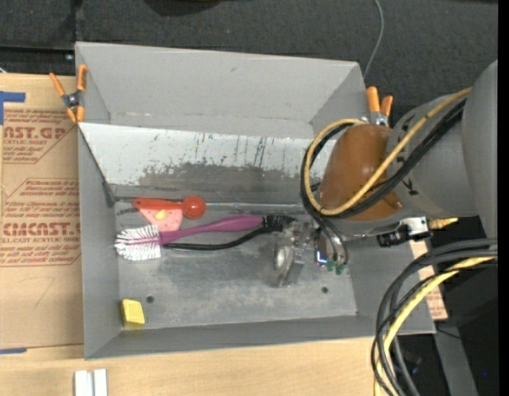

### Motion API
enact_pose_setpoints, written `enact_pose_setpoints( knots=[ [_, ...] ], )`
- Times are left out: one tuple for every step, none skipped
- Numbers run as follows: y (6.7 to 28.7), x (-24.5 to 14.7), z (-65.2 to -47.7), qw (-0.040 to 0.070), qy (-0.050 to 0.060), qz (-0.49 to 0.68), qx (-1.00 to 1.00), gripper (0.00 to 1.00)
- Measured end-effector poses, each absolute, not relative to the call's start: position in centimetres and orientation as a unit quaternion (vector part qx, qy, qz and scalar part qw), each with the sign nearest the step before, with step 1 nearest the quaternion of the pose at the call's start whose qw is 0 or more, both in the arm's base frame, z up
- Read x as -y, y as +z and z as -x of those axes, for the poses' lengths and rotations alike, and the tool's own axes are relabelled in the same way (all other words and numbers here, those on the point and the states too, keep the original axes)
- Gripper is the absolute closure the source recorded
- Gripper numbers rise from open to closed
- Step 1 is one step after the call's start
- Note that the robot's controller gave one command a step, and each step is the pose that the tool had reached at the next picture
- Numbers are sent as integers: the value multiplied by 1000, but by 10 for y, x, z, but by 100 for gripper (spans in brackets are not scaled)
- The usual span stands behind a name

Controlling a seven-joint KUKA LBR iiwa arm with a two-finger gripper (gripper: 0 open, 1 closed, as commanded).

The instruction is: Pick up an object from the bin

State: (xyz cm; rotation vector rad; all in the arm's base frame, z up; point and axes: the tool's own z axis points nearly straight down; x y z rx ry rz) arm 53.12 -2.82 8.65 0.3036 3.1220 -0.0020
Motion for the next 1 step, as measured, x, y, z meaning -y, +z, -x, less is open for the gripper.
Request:
enact_pose_setpoints(
  knots=[
    [87, 28, -531, 2, -1, -99, -995, 100]
  ],
)
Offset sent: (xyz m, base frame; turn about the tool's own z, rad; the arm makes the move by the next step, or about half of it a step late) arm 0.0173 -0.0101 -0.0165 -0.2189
